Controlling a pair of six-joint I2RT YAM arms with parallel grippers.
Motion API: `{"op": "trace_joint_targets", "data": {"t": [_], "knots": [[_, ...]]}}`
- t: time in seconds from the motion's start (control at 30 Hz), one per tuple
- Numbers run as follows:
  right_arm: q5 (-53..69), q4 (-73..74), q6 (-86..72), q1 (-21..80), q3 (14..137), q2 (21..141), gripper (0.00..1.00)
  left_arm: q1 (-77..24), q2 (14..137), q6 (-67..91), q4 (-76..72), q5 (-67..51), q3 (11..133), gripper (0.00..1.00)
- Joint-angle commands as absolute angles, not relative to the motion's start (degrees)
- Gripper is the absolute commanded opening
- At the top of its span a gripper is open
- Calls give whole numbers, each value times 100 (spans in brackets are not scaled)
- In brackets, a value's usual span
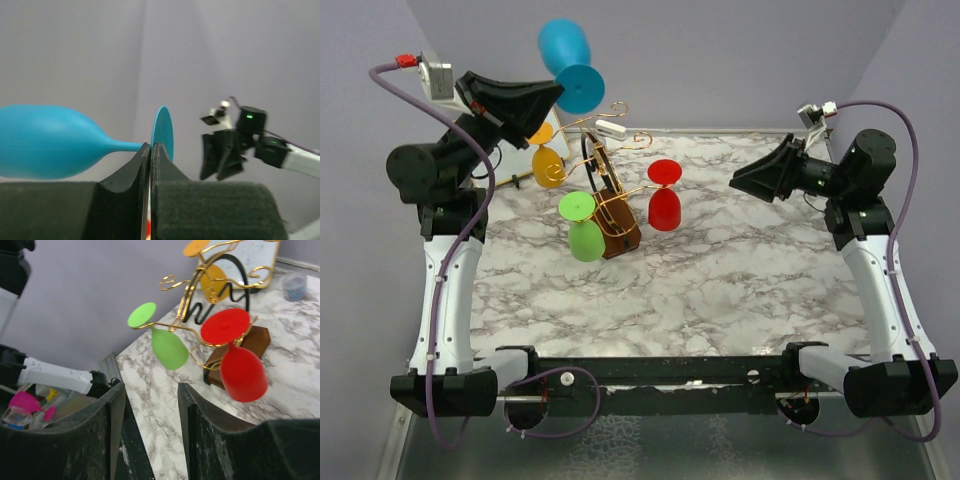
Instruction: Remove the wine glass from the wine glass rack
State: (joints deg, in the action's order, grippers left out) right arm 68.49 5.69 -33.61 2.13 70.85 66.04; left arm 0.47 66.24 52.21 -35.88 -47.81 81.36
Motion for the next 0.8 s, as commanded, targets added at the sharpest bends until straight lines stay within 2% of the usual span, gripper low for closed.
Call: {"op": "trace_joint_targets", "data": {"t": [0.0, 0.13, 0.23, 0.37, 0.6, 0.7, 0.77], "knots": [[8042, -1466, -4804, 392, 7108, 6831, 47, 27, 6499, 7633, -6712, -5749, 7429, 0], [8352, -3413, -6057, 454, 6867, 6926, 49, 18, 6359, 9149, -8532, -6007, 6942, 0], [8413, -3804, -6281, 512, 6863, 7013, 52, 9, 6369, 10276, -10069, -6088, 6688, 0], [8305, -4033, -6495, 560, 6725, 7163, 59, -362, 6005, 10110, -10196, -6437, 6177, 0], [8218, -5339, -7281, 822, 6616, 7621, 61, -932, 5328, 9933, -10204, -6755, 5412, 0], [8180, -5159, -7057, 843, 6544, 7579, 58, -949, 5183, 10069, -10195, -6882, 5396, 0], [8184, -4493, -6592, 858, 6533, 7432, 58, -949, 5052, 10169, -10195, -6975, 5413, 0]]}}
